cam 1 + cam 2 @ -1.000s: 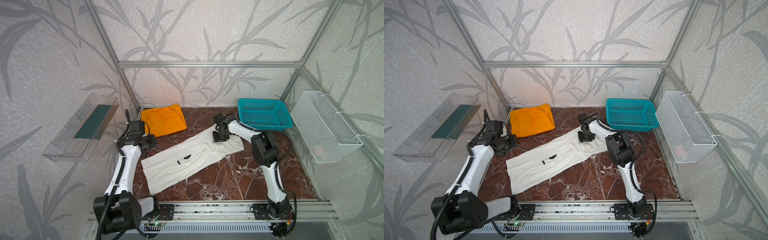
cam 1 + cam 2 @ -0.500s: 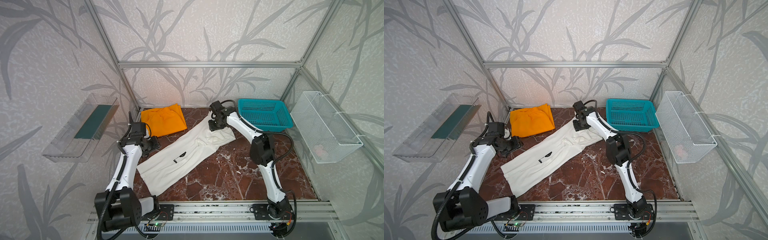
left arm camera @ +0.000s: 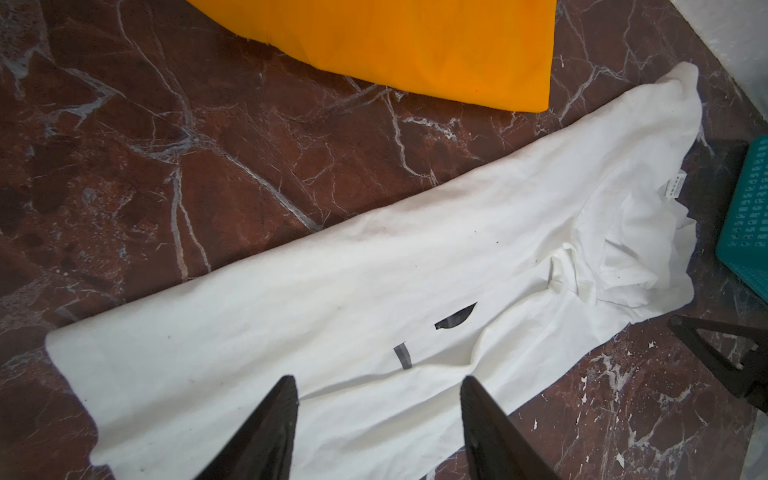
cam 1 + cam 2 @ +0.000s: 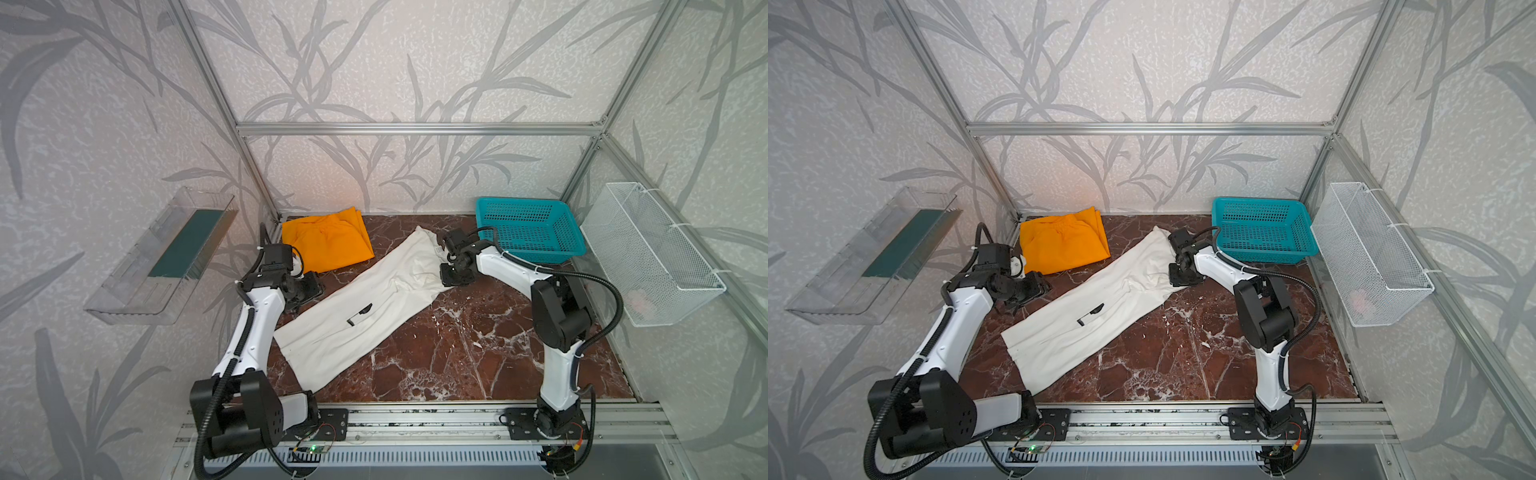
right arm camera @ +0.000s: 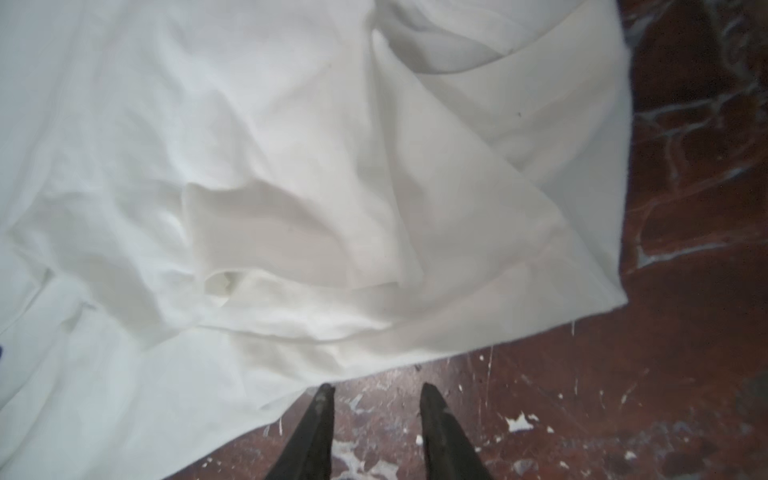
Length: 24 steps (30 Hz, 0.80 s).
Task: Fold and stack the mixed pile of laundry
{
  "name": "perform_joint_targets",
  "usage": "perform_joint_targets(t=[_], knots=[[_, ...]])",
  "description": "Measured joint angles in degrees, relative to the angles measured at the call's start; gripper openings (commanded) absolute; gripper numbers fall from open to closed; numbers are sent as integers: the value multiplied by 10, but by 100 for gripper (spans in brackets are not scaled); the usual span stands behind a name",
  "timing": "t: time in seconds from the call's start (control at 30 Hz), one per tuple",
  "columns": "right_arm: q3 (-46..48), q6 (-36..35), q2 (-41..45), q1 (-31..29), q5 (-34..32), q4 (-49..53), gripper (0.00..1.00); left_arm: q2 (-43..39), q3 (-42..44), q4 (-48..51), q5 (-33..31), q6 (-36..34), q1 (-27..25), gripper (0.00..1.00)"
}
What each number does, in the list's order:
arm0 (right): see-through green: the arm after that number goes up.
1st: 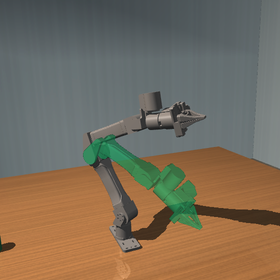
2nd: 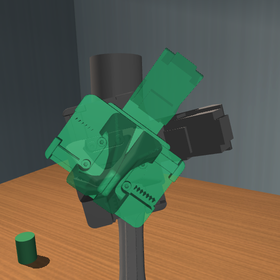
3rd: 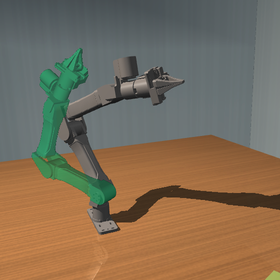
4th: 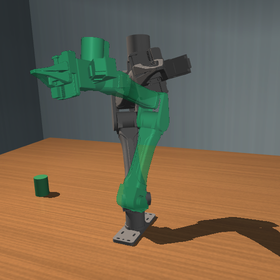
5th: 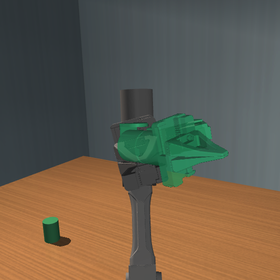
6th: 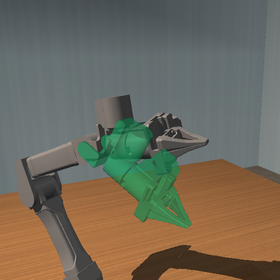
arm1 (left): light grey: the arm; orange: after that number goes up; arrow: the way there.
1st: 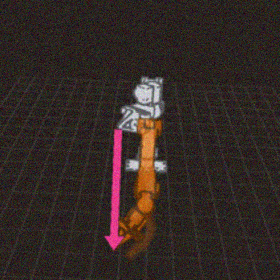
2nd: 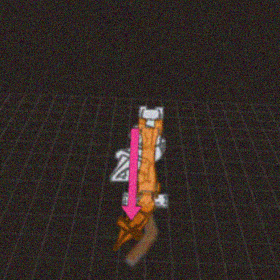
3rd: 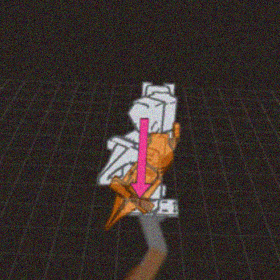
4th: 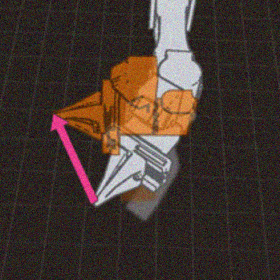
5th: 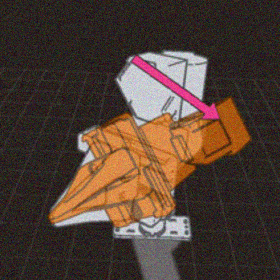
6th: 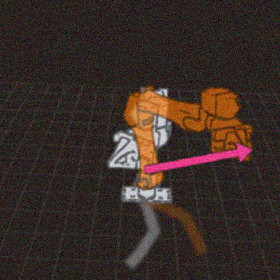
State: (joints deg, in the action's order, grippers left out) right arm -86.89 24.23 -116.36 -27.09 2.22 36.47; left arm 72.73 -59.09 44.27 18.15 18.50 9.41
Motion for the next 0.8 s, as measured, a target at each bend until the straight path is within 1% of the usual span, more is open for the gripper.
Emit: perform_joint_targets(t=[0.17, 0.4, 0.5, 0.6, 0.73, 0.8], knots=[[-38, 11, -65, 16, 11, -19, 30, -2, 0, 0, 5, -7, 0, 61], [-168, 12, -149, 40, 25, -14, 27, -7, 0, 0, 11, -10, 0, 61], [-276, 5, -212, 59, 33, 14, 27, -6, 0, -3, 17, -9, 0, 61], [-414, -7, -286, 79, 32, 64, 27, 2, 0, -7, 21, -7, 0, 60], [-628, -34, -384, 97, 34, 153, 34, 25, -1, -8, 13, 2, 0, 60], [-695, -49, -403, 101, 40, 197, 40, 44, -2, -5, 3, 8, 0, 60]])
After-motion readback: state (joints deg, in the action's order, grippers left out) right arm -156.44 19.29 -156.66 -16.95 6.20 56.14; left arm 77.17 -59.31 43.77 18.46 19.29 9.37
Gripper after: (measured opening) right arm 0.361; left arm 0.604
